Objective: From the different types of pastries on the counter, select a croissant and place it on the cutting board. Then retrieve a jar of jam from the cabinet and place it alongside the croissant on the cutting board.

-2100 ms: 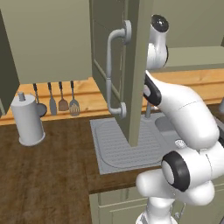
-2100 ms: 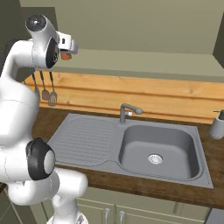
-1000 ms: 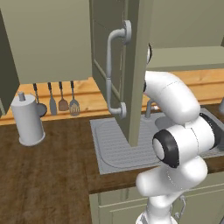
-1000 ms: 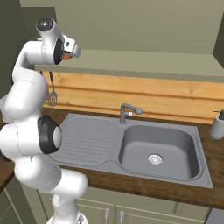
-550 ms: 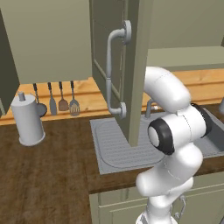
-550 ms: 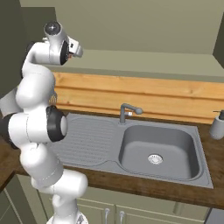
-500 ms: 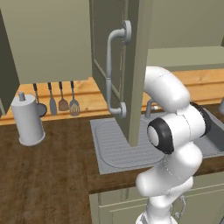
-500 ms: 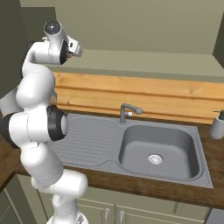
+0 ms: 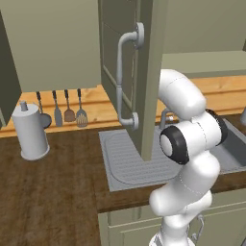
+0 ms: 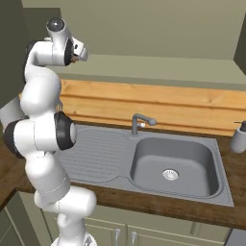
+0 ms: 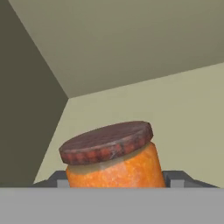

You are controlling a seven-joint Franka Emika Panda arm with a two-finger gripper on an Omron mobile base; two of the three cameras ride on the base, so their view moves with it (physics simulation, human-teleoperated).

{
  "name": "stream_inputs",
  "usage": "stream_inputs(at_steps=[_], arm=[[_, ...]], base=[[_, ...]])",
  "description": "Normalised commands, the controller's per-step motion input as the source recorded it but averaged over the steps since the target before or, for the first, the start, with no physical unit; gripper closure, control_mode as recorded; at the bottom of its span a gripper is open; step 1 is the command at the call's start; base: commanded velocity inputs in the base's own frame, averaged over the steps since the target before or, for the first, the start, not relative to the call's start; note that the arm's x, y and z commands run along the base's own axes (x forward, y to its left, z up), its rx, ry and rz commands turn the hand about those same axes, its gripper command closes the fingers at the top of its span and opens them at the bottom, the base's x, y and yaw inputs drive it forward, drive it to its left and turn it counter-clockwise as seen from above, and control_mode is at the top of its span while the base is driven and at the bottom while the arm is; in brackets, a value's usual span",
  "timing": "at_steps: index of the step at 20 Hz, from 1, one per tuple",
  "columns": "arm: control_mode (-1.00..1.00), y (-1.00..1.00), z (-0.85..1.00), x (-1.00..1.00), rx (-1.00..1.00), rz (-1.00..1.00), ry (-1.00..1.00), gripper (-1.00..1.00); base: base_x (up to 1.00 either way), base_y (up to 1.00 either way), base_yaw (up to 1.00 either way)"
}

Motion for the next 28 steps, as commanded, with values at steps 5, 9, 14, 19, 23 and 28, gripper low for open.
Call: stream_inputs(at_steps=[5, 9, 14, 19, 23, 28], arm=[[-1.0, -0.2, 0.0, -0.49, 0.0, 0.0, 0.0, 1.0], [-1.0, -0.11, 0.0, -0.77, 0.0, 0.0, 0.0, 1.0], [-1.0, -0.17, 0.0, -0.82, 0.0, 0.0, 0.0, 1.0], [-1.0, -0.38, 0.0, -0.83, 0.01, 0.0, 0.0, 1.0], [-1.0, -0.63, 0.0, -1.0, 0.02, 0.0, -0.01, 1.0], [-1.0, -0.36, 0.0, -1.0, 0.0, 0.0, -0.01, 1.0]], base=[[0.0, 0.0, 0.0], [0.0, 0.0, 0.0], [0.0, 0.0, 0.0], [0.0, 0.0, 0.0], [0.0, 0.0, 0.0], [0.0, 0.0, 0.0]])
